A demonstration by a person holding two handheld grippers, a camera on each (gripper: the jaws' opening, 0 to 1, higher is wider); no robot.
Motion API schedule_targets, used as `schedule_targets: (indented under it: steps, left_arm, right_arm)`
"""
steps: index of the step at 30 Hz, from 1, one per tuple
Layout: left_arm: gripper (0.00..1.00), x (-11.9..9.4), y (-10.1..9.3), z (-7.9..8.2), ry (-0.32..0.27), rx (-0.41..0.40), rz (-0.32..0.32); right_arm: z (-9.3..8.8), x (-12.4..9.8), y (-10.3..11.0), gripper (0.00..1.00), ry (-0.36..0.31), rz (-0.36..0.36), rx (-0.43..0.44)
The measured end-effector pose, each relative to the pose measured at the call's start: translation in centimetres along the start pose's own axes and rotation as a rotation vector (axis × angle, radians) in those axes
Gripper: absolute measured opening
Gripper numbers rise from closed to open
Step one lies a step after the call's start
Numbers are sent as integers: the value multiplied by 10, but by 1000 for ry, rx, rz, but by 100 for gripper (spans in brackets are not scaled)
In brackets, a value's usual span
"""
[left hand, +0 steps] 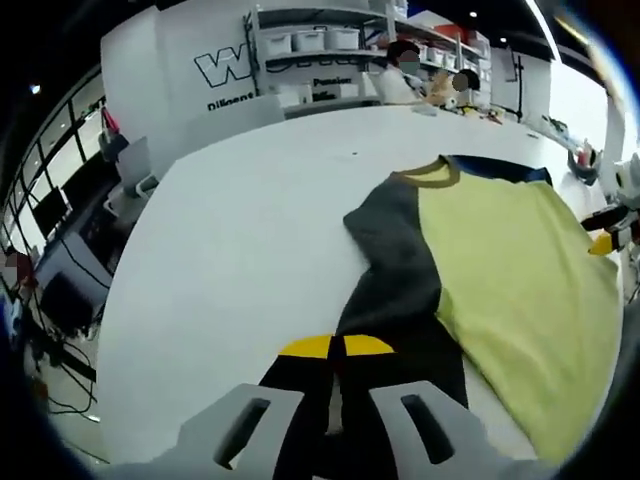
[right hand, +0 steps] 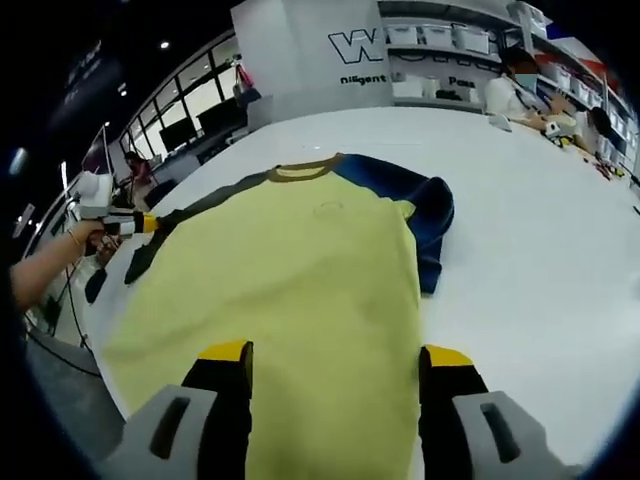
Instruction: Fold the garment on the visible template until the final outline fits inside the template.
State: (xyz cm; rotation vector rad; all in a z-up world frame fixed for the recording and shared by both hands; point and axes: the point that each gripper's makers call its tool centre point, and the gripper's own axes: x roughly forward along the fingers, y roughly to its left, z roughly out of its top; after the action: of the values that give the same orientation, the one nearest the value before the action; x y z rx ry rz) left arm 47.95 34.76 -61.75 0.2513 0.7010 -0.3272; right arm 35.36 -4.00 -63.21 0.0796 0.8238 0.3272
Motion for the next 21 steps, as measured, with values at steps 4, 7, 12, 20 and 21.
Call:
schedule_targets:
  steps: [4,7,12,20,21]
  left_arm:
    - [5,2,13,1,10,-22,30]
    - [5,1,23,3,5,-27,52]
    - [5,3,40,1,11,-62,66]
    - [5,3,64,-7,47,-56,99]
    - [5,3,65,-7,48,-41,100]
  right_arm:
    - [-2,1,7,66,20,20,6]
    - [-3,3,13,66,19,33,-9]
    - [-3,7,20,67,25,60,-14]
    - [-2,7,21,63,19,81,11]
    - [-2,8,22,63,19,81,9]
